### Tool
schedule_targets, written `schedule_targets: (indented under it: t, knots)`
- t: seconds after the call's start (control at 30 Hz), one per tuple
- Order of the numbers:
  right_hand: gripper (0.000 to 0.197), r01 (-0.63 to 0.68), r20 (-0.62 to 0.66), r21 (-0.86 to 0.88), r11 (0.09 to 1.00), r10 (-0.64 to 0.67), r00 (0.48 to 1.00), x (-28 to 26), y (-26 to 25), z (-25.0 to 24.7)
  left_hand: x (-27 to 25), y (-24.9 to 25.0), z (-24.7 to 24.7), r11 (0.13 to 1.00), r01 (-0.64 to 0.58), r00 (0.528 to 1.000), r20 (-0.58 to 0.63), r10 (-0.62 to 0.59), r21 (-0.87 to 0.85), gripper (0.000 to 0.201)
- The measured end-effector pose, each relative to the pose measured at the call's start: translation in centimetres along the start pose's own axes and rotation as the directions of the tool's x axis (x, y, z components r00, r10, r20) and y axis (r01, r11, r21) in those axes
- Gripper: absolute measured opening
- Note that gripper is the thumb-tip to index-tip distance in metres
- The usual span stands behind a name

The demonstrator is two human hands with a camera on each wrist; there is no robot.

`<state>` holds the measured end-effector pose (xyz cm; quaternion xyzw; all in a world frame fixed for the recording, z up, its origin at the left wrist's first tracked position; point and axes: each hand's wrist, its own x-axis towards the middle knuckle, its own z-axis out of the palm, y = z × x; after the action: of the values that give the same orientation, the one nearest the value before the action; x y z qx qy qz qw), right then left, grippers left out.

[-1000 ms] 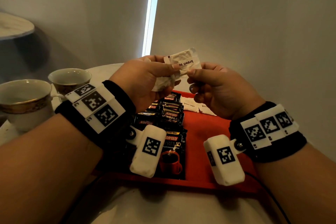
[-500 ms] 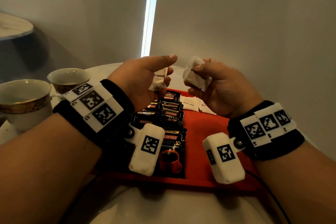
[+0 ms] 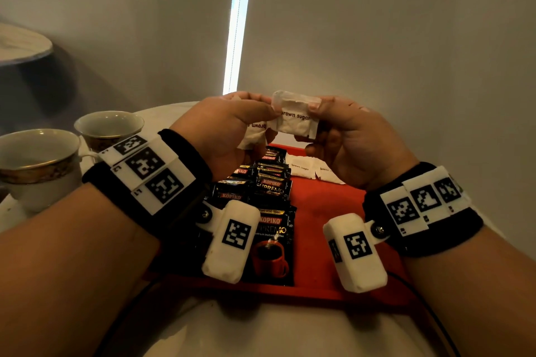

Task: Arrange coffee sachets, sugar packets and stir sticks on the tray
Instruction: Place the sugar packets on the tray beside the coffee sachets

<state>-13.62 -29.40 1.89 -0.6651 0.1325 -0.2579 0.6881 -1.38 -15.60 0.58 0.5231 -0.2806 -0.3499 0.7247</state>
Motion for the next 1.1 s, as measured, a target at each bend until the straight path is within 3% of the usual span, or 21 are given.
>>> schedule_targets:
  t: [0.33,0.5,0.7,0.87,1.1]
  knots:
    - [0.011,0.011,-0.014,-0.060,0.998,-0.012,1.000,0.4,0.0,-0.6,-0.1,0.1,0.2,0.999,0.020,0.999,-0.043,-0.021,-0.029,0.005]
    - [0.013,-0.007,-0.136,-0.030,1.000,0.003,0.991,1.5,0.7,-2.6,0.2,0.2,0.0,0.989,0.027,0.995,-0.094,-0.041,-0.142,0.020]
    - [0.010,-0.225,-0.307,0.021,0.974,0.220,0.926,3.7,4.5,-5.9,0.2,0.4,0.0,0.983,0.028,0.992,-0.113,-0.049,-0.180,0.016]
    - [0.010,-0.405,-0.271,0.004,0.914,0.391,0.880,4.0,6.6,-6.7,0.3,0.3,-0.1,0.985,0.031,0.993,-0.106,-0.049,-0.168,0.012]
    - [0.011,-0.460,-0.254,-0.024,0.888,0.439,0.862,4.0,7.0,-6.8,0.5,0.3,-0.2,0.983,0.040,0.993,-0.099,-0.059,-0.177,0.009]
